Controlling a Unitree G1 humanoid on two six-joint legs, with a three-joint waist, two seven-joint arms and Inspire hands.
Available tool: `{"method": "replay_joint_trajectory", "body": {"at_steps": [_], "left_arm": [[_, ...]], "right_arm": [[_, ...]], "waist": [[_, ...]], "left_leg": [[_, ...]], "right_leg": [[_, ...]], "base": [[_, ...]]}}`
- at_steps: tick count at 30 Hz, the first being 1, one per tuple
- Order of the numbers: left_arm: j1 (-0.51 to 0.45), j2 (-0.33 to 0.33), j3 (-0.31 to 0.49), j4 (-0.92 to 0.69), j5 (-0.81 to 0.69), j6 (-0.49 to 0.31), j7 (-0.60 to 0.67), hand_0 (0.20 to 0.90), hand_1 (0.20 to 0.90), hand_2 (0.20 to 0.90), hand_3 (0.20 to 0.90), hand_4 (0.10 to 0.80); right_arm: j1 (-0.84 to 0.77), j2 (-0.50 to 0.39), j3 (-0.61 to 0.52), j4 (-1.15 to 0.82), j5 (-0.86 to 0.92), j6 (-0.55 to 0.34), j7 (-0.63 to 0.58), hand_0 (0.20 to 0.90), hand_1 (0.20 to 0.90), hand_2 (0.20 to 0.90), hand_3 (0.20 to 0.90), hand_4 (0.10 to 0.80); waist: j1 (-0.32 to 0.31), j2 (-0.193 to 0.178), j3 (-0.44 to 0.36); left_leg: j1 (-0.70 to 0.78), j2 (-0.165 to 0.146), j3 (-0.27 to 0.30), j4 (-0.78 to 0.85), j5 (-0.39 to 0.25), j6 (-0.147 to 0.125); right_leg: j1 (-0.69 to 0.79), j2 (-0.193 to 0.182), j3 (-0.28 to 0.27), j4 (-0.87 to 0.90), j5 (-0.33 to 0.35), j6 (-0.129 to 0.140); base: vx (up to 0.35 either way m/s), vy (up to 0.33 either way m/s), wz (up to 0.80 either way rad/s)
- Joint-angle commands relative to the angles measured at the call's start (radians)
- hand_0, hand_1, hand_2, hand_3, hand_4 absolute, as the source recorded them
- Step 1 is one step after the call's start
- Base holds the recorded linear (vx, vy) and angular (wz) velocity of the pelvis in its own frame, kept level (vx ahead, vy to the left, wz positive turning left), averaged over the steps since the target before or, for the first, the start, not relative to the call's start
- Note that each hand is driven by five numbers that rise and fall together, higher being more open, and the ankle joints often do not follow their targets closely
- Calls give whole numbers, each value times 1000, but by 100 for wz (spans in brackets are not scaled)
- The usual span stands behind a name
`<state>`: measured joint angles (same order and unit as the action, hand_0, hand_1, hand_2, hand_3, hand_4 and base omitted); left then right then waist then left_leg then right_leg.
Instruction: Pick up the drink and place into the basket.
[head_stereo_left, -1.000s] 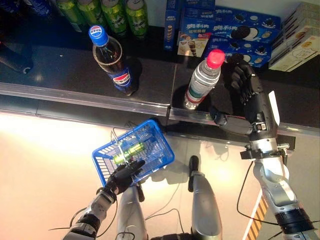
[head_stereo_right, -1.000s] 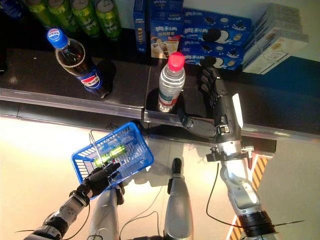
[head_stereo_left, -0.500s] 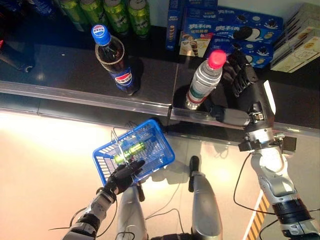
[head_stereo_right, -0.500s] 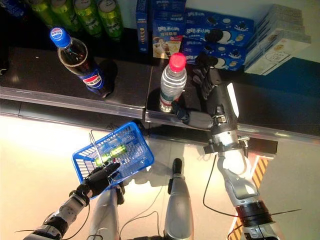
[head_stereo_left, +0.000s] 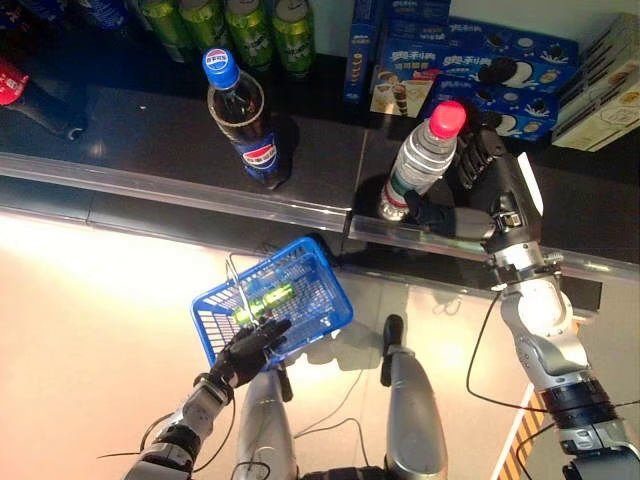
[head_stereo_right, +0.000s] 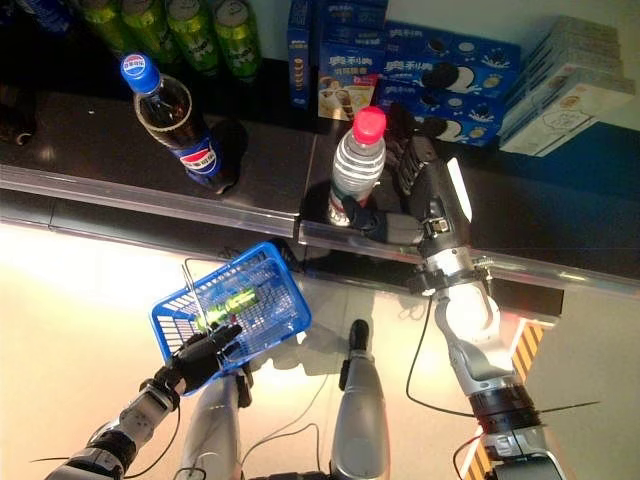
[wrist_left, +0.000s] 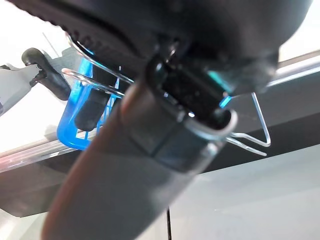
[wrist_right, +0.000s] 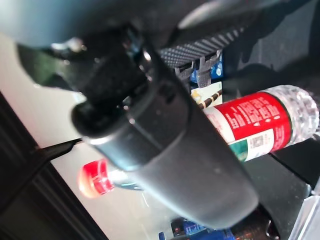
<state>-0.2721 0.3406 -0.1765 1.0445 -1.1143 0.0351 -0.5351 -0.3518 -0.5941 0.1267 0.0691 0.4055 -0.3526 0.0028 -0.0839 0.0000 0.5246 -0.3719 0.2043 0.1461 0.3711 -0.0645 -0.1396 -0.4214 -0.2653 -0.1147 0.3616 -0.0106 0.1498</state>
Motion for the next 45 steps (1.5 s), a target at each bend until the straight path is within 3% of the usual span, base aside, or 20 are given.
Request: {"method": "replay_joint_trajectory", "body": {"at_steps": [1, 17, 18, 19, 20, 45], "left_arm": [[73, 0, -3, -66, -2, 21, -120, 300, 300, 300, 200, 100], [43, 7, -21, -62, 18, 52, -119, 300, 300, 300, 200, 100], [41, 7, -21, -62, 19, 54, -119, 300, 300, 300, 200, 100], [41, 7, -21, -62, 21, 56, -120, 300, 300, 300, 200, 100], [41, 7, -21, -62, 22, 56, -121, 300, 300, 300, 200, 100], [29, -1, -35, -71, 8, 52, -113, 300, 300, 300, 200, 100]], "right_arm": [[-110, -41, -29, -52, 45, -65, 23, 900, 900, 900, 900, 800], [-279, -50, 44, 106, 62, 10, 50, 900, 900, 900, 900, 800], [-288, -48, 50, 113, 62, 8, 54, 813, 813, 813, 798, 698], [-293, -46, 54, 111, 63, 11, 53, 813, 813, 813, 798, 698], [-295, -45, 55, 110, 62, 15, 52, 300, 300, 300, 200, 100], [-333, -38, 68, 121, 37, 6, 10, 300, 300, 300, 200, 100]], "waist": [[22, -21, -68], [56, -14, -67], [58, -13, -67], [59, -13, -67], [60, -13, -67], [67, -11, -52]], "left_leg": [[-42, 57, -20, 91, -5, 8], [-44, 48, -33, 100, -9, 10], [-44, 48, -34, 102, -10, 10], [-44, 48, -34, 103, -11, 11], [-44, 48, -34, 103, -12, 11], [-46, 38, -43, 120, -26, 20]], "right_leg": [[13, -84, -16, -42, 57, 29], [17, -94, -36, -34, 55, 24], [17, -95, -36, -32, 54, 24], [16, -96, -37, -30, 53, 24], [15, -96, -37, -28, 53, 24], [4, -93, -35, 3, 38, 16]], "base": [[0, 0, 0], [3, -3, 3], [0, 0, 0], [0, 0, 0], [0, 0, 0], [0, 1, 1]]}}
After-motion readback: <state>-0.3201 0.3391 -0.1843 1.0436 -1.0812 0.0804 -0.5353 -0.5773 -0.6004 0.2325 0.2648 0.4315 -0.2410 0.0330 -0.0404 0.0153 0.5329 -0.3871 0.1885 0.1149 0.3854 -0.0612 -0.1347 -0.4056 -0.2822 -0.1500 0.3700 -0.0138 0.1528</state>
